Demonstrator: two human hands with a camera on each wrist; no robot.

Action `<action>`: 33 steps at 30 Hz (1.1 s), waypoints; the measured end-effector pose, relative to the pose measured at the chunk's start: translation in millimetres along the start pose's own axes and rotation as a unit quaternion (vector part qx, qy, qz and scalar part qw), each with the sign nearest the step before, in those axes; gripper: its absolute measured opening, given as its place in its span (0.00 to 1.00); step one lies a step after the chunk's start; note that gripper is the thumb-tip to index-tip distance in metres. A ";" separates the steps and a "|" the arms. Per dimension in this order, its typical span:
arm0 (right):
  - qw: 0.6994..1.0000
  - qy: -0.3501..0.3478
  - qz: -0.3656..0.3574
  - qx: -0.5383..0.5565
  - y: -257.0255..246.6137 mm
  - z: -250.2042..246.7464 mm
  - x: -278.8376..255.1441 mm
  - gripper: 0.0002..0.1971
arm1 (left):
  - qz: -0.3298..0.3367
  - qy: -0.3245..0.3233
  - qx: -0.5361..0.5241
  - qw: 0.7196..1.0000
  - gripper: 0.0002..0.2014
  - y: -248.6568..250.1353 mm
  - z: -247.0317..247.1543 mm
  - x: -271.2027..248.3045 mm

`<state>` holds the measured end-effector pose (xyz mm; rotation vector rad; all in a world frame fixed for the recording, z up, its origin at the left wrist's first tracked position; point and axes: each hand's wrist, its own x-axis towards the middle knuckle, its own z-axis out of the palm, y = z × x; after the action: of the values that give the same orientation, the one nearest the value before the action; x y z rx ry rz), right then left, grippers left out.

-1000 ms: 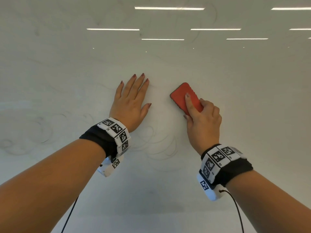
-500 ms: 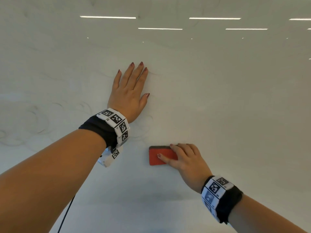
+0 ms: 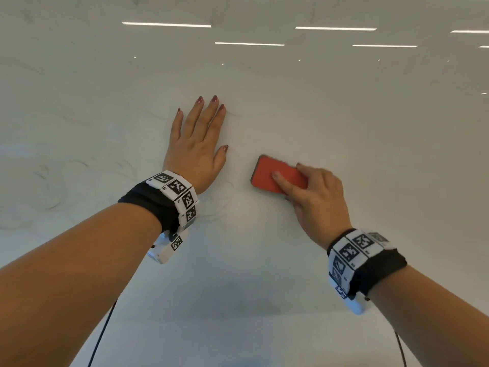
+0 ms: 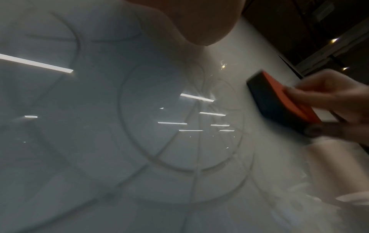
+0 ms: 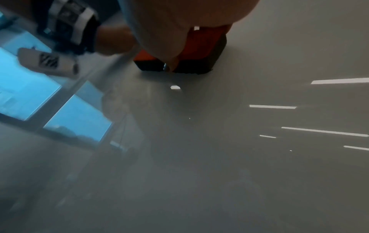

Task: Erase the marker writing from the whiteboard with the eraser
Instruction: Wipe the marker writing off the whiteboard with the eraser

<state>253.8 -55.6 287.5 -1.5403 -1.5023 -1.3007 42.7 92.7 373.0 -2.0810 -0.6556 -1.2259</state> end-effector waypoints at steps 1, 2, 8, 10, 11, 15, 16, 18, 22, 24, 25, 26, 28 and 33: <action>0.999 0.014 0.028 0.006 -1.4 -1.6 7.2 0.27 | 0.000 0.000 0.001 1.000 0.30 -0.1 -0.1 -0.2; 0.999 0.022 0.049 0.011 -4.5 -1.8 11.2 0.26 | 0.001 0.000 0.002 1.000 0.30 -0.7 -0.2 -0.4; 0.997 0.022 0.070 0.018 -25.9 7.9 2.6 0.29 | 0.004 0.009 -0.004 1.000 0.30 -1.7 -2.9 -0.3; 1.000 0.002 0.022 0.010 -30.8 11.6 -3.2 0.31 | 0.003 0.010 -0.008 1.000 0.30 -0.9 -3.0 -0.4; 1.000 -0.012 -0.010 0.005 -33.7 13.6 -7.3 0.32 | 0.003 0.010 -0.008 1.000 0.30 -0.8 -3.0 -0.4; 0.976 -0.114 -0.187 -0.014 -45.0 19.8 -31.8 0.34 | 0.003 -0.001 0.002 1.000 0.30 -2.3 -4.3 -1.0; 0.963 -0.141 -0.228 -0.017 -46.7 20.2 -38.4 0.33 | 0.005 -0.004 0.005 1.000 0.30 -3.0 -5.0 -0.8; 0.939 -0.185 -0.288 -0.023 -47.1 21.8 -48.2 0.30 | 0.010 -0.005 0.009 1.000 0.30 -5.3 -5.9 -0.4; 0.914 -0.193 -0.353 -0.043 -34.7 22.9 -39.5 0.27 | 0.010 -0.009 0.020 1.000 0.30 -5.1 -6.3 -0.3; 0.931 -0.167 -0.322 -0.038 -21.9 17.4 -22.6 0.28 | 0.006 -0.008 0.024 1.000 0.31 -3.9 -6.6 0.0; 0.944 -0.148 -0.294 -0.036 -14.5 13.3 -12.2 0.29 | 0.006 -0.007 0.027 1.000 0.31 -3.7 -7.2 0.1; 0.955 -0.128 -0.264 -0.038 -7.2 8.6 -1.1 0.30 | 0.006 -0.007 0.030 1.000 0.31 -3.5 -8.2 0.4; 0.975 -0.083 -0.201 -0.045 6.1 -2.0 22.4 0.30 | 0.003 -0.010 0.036 0.999 0.31 -3.2 -11.7 1.7; 0.999 -0.001 -0.028 -0.030 4.4 -12.7 58.2 0.27 | -0.029 -0.008 0.040 0.999 0.30 -2.1 -19.8 6.8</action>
<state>247.7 -47.1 346.4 -1.5479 -1.5313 -1.3892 32.8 80.4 386.9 -2.0214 -0.7647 -1.1967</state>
